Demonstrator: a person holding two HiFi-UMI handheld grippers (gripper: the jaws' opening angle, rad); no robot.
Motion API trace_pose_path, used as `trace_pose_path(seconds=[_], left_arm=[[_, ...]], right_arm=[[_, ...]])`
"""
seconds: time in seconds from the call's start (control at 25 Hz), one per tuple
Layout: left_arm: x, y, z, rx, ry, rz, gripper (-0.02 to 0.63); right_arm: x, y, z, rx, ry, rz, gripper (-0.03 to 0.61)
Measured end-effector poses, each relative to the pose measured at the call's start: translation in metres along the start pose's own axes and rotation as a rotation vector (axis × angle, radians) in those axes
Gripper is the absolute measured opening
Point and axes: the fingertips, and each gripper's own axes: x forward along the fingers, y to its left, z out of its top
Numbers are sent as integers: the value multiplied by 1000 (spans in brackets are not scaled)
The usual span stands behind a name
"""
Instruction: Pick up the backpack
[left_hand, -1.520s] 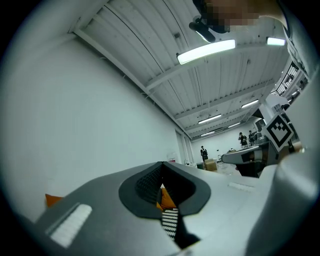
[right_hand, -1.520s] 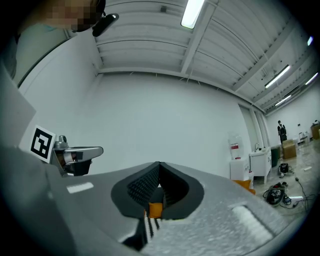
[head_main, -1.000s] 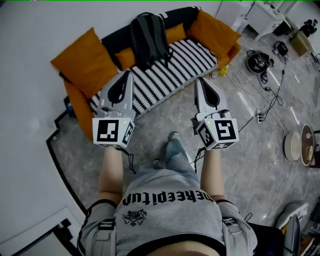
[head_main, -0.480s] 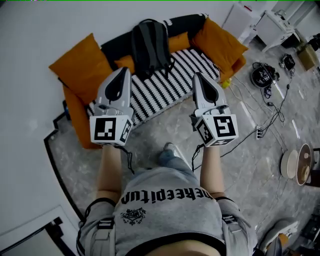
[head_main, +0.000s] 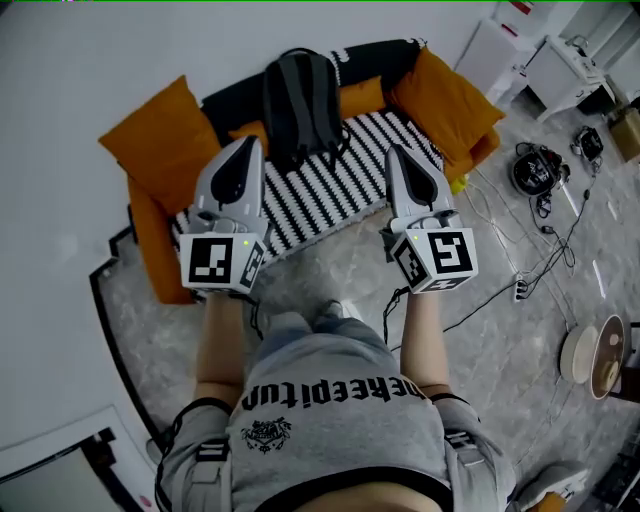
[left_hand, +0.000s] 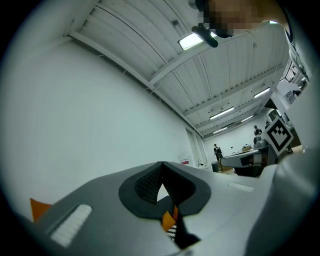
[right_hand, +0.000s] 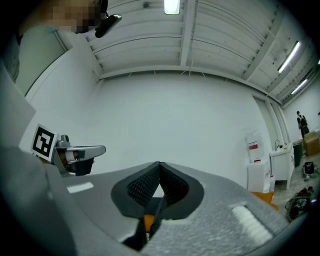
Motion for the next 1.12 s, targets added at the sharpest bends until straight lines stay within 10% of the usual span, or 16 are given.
trace_pose_path(seconds=[1.12], left_arm=[[131, 65, -60, -30, 15, -102, 20]], right_arm=[[148, -46, -25, -50, -17, 21, 3]])
